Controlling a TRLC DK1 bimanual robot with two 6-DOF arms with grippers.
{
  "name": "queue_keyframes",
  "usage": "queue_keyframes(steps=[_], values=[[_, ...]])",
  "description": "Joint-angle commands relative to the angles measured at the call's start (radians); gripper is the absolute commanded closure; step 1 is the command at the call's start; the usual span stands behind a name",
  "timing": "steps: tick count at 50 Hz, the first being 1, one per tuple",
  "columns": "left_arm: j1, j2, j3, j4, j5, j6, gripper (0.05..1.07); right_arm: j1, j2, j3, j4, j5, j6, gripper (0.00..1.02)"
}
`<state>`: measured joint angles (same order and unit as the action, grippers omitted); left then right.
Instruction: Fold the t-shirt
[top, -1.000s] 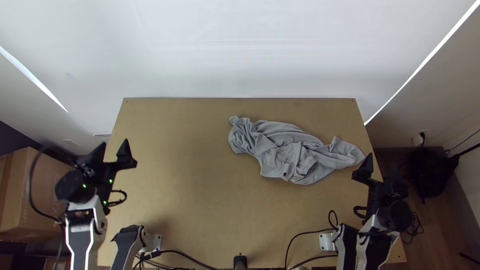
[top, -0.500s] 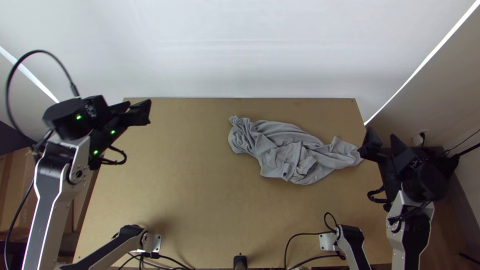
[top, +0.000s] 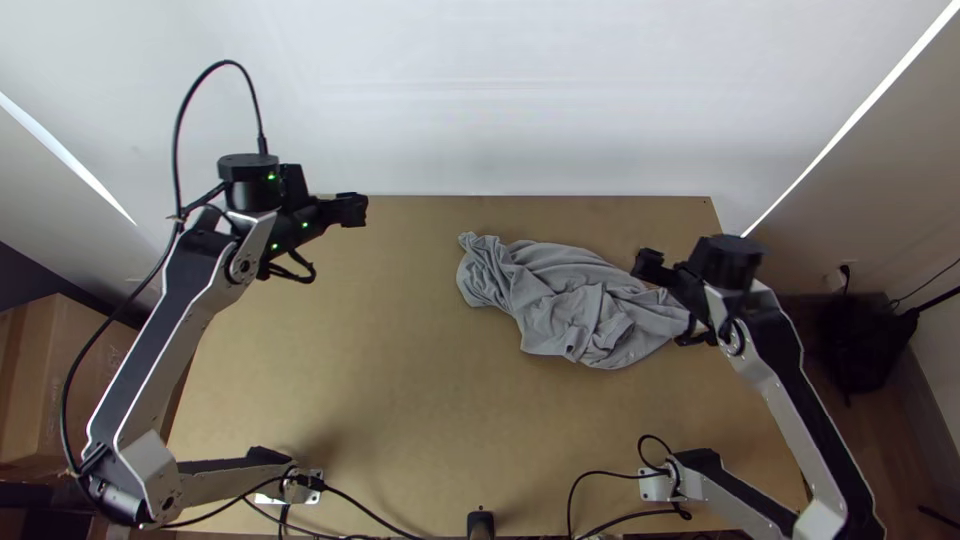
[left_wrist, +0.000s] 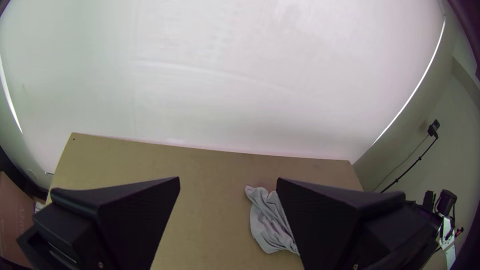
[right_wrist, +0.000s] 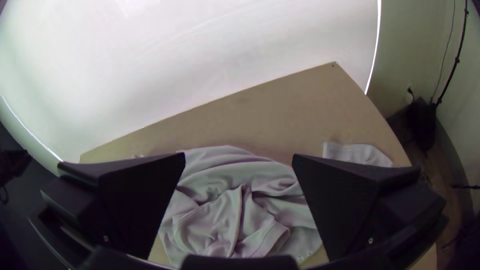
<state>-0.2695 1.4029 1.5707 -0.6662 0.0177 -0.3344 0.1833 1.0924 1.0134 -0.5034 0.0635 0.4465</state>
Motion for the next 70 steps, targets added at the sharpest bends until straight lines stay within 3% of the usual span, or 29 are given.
queue_keyframes(steps=[1,11,19,38,48,55,61,70], values=[[-0.011,0.042,0.063,-0.009,0.005,-0.028,0.10,0.013,0.092,0.044,-0.004,0.007,0.069,0.04],[-0.005,0.087,0.101,0.002,0.002,-0.026,0.10,0.025,0.271,0.126,-0.078,-0.024,0.216,0.04],[0.004,0.113,0.124,0.002,0.002,-0.022,0.10,0.001,0.445,0.248,-0.271,-0.131,0.363,0.04],[0.013,0.150,0.153,0.005,0.002,-0.014,0.10,0.012,0.670,0.473,-0.457,-0.175,0.366,0.04],[0.013,0.157,0.163,0.007,0.002,-0.012,0.10,0.015,0.721,0.521,-0.514,-0.182,0.391,0.29],[0.018,0.160,0.169,0.007,0.002,-0.009,0.10,0.013,0.762,0.544,-0.514,-0.182,0.393,0.31],[0.019,0.162,0.170,0.005,0.002,-0.008,0.10,0.007,0.785,0.565,-0.512,-0.180,0.390,0.62],[0.019,0.165,0.175,0.005,0.002,-0.006,0.10,0.008,0.814,0.587,-0.515,-0.182,0.388,0.63]])
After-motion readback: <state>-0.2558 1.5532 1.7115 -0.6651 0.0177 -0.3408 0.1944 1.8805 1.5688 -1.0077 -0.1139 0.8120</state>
